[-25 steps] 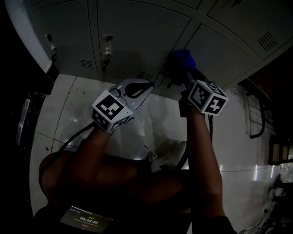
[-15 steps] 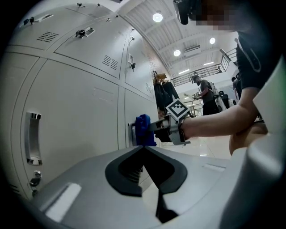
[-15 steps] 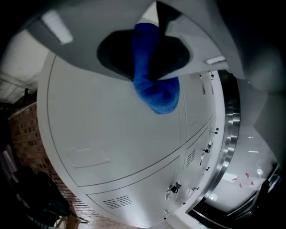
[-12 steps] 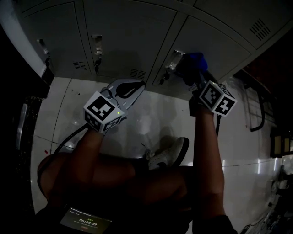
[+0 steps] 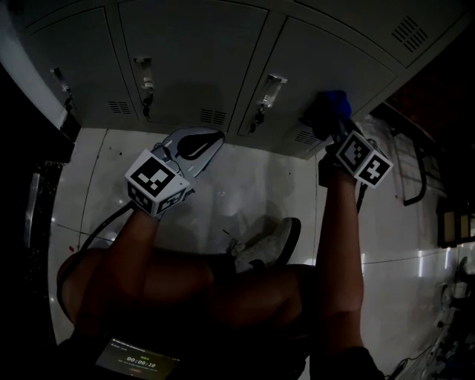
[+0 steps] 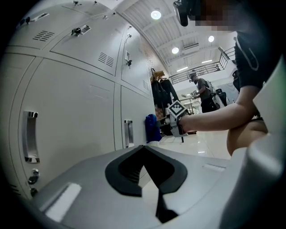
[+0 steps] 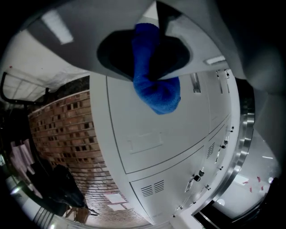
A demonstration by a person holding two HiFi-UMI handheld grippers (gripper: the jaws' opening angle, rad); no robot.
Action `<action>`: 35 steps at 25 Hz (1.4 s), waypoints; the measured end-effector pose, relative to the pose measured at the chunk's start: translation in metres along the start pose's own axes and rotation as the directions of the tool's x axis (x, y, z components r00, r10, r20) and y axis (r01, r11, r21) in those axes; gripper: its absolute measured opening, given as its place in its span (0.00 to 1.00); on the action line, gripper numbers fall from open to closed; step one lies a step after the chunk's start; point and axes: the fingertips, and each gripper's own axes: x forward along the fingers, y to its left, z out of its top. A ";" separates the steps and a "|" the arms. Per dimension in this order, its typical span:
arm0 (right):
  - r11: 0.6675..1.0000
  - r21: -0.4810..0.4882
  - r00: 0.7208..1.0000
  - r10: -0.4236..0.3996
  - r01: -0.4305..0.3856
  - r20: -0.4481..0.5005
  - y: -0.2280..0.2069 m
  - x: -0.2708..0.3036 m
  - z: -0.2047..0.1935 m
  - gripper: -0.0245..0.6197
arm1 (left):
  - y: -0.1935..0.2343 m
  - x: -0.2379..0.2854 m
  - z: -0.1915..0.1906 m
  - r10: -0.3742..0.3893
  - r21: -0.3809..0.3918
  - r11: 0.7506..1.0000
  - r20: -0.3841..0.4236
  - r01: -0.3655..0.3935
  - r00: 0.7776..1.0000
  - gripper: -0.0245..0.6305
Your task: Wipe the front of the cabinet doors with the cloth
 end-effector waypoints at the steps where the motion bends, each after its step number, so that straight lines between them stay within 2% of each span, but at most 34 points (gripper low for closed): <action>1: 1.000 0.008 1.000 -0.015 0.015 0.000 -0.006 -0.002 0.000 0.16 | 0.000 0.000 0.000 0.000 0.000 1.000 -0.001 0.000 1.000 0.04; 10: 0.984 0.049 0.985 -0.172 0.171 0.018 -0.067 -0.022 0.005 0.16 | -0.002 0.001 -0.001 -0.001 -0.003 1.000 -0.006 0.001 1.000 0.05; 15: 0.975 0.082 0.977 -0.209 0.206 0.028 -0.087 -0.027 0.005 0.16 | -0.003 0.001 -0.001 -0.003 0.000 1.000 -0.006 0.003 1.000 0.04; 19: 0.972 0.106 0.976 -0.216 0.210 0.041 -0.076 -0.026 0.004 0.16 | 0.002 0.000 -0.001 0.005 0.002 1.000 -0.007 -0.005 1.000 0.04; 23: 0.983 0.129 0.989 -0.135 0.127 0.053 -0.030 -0.019 0.002 0.16 | 0.003 -0.001 -0.001 0.012 0.001 1.000 -0.006 -0.012 1.000 0.04; 28: 0.999 0.018 0.999 0.043 -0.043 0.009 0.067 -0.001 -0.011 0.16 | 0.005 -0.002 0.003 0.018 -0.006 1.000 0.002 -0.018 1.000 0.04; 31: 0.988 -0.070 0.990 0.131 -0.135 -0.058 0.114 0.011 -0.040 0.16 | 0.004 -0.001 0.004 0.015 -0.009 1.000 0.005 -0.015 1.000 0.05; 35: 0.962 -0.147 0.970 0.214 -0.229 -0.112 0.149 0.024 -0.071 0.16 | 0.003 -0.001 0.006 0.017 -0.010 1.000 0.012 -0.017 1.000 0.05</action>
